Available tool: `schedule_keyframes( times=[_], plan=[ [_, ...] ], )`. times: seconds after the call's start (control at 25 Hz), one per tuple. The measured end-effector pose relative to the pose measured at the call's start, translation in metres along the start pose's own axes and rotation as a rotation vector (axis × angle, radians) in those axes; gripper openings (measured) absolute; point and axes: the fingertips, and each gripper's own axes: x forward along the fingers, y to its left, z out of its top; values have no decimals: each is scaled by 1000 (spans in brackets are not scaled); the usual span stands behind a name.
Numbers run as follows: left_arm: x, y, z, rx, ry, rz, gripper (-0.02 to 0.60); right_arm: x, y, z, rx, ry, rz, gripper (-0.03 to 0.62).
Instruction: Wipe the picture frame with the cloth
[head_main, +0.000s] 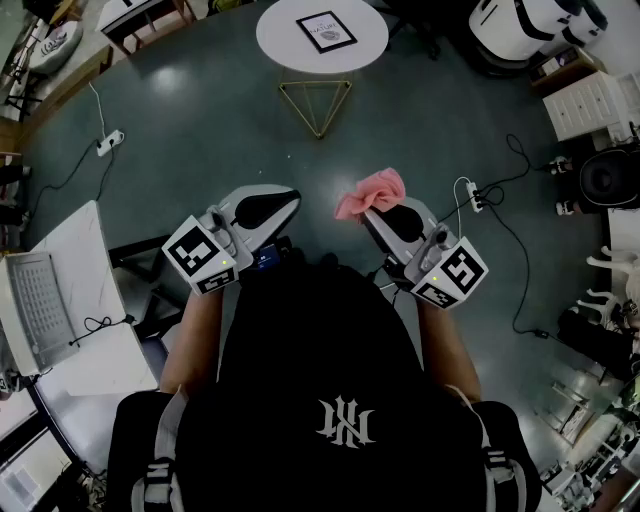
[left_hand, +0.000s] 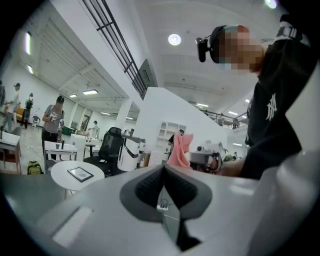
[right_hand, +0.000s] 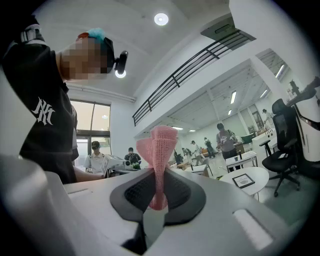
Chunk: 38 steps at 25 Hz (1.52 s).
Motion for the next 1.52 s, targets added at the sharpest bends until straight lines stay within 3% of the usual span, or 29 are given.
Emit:
schedule_keyframes(
  times=[1.52],
  plan=[
    [10,-12,-4,-2,-4,16,2,-15,-8,-8,5,17,-30,34]
  ],
)
